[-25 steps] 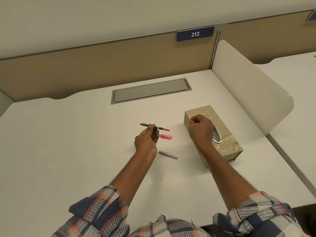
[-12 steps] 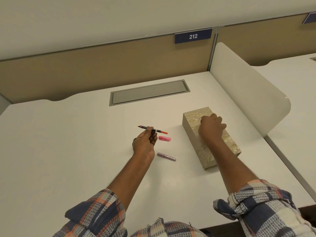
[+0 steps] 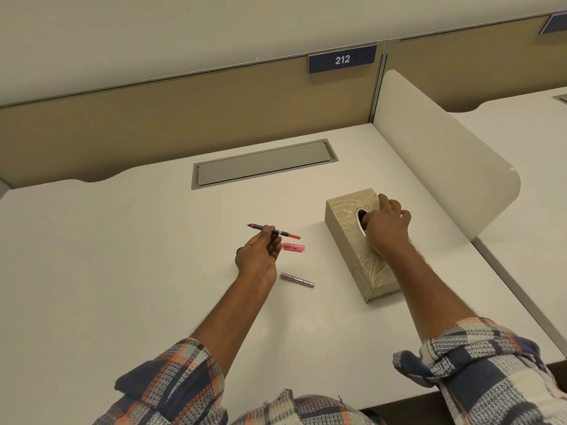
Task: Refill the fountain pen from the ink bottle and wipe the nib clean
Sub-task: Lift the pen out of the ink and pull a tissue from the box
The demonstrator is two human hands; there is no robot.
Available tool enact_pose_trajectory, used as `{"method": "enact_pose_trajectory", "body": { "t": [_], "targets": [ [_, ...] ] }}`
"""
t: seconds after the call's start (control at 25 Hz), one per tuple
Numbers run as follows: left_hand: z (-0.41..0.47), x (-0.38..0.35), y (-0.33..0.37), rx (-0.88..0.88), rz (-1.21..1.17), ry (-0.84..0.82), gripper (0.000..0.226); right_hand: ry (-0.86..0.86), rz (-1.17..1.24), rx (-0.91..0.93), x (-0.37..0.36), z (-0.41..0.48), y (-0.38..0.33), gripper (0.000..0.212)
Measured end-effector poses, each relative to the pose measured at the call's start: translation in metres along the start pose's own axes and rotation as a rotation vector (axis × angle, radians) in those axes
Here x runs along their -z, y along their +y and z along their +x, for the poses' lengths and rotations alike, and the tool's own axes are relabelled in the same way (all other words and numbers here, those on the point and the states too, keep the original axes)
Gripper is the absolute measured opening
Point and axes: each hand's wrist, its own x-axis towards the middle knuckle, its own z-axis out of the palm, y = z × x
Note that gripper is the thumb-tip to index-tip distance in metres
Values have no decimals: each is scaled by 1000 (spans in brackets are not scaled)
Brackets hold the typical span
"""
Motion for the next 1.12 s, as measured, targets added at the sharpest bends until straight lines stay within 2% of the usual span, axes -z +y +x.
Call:
{"method": "enact_pose_trajectory", "body": {
  "t": [0.2,0.52,0.8,0.92,1.04,1.12],
  "targets": [
    [1,-2,-2,17,0,-5,11,-145,-31,53,-12,12,17,26],
    [4,-3,-4,36,2,-23,12,-104,-270,219,-17,19,18,26],
    [4,-4,-10,42,4,-12,12,-164,-229,219,-16,20,17,28],
    [4,-2,-8,35,5,-24,12,-168,-124,229,-15,18,19,26],
    [5,1,-6,23,7,-26,13,-147,222,191,-14,25,25,20],
    [6,3,-6,26,13,-28,14,-170,401,182,-12,33,33,26]
  ]
}}
